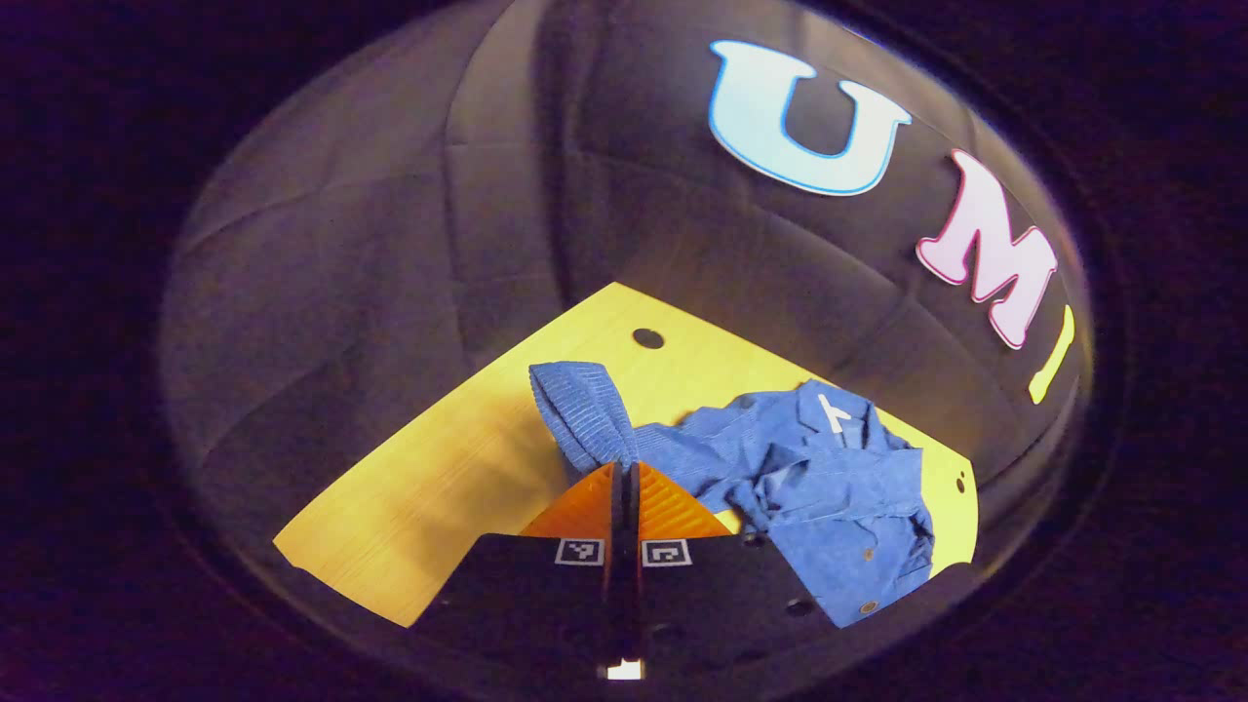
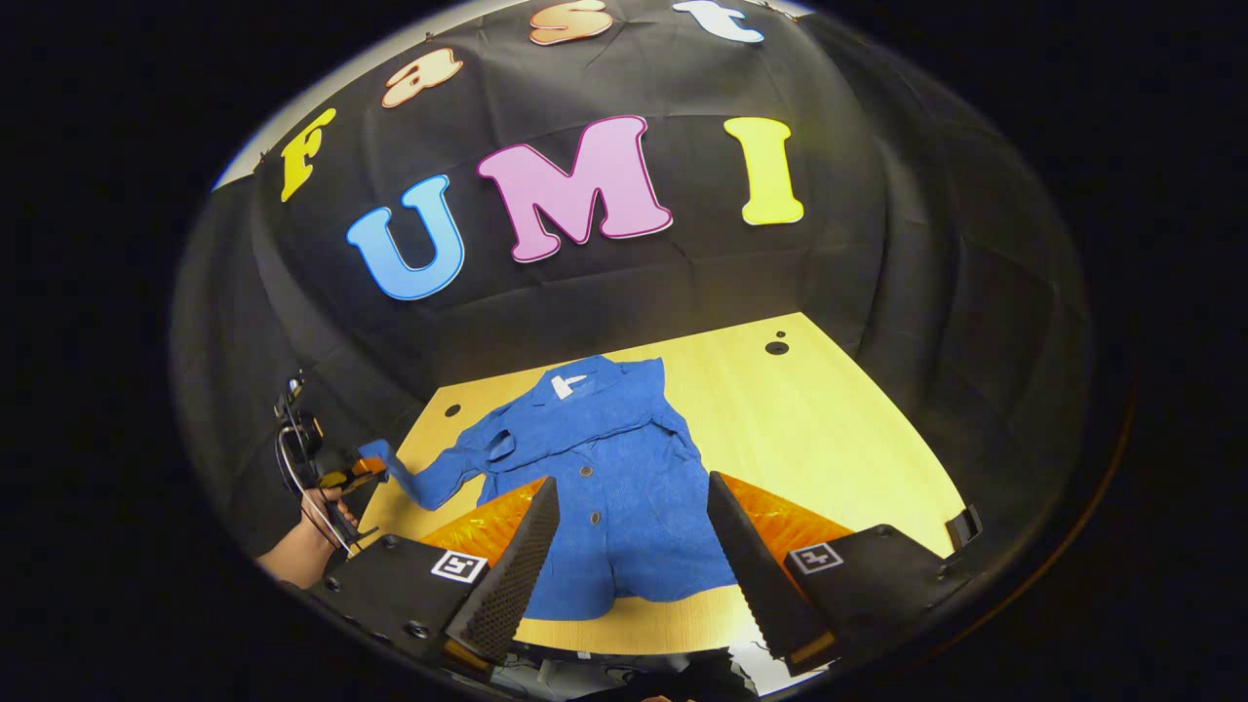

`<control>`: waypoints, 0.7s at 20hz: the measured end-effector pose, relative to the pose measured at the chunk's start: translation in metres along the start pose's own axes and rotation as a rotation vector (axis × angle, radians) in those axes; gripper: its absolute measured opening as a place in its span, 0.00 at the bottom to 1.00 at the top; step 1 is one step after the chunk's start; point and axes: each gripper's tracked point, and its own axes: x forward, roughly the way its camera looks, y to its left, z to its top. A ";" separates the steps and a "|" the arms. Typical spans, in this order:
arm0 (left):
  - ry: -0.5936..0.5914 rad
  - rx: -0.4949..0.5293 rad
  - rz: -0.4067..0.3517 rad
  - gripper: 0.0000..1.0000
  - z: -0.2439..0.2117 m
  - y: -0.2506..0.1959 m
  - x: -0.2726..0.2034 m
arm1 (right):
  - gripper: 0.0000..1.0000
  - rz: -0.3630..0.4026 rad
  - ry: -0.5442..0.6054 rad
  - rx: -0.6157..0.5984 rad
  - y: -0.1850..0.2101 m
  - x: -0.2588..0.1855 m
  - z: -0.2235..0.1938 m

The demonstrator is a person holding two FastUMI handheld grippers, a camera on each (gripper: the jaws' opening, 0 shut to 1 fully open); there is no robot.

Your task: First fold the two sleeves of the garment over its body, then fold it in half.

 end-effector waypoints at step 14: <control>0.027 0.162 -0.458 0.00 -0.029 -0.397 0.046 | 0.97 -0.088 -0.079 0.017 -0.092 0.025 0.031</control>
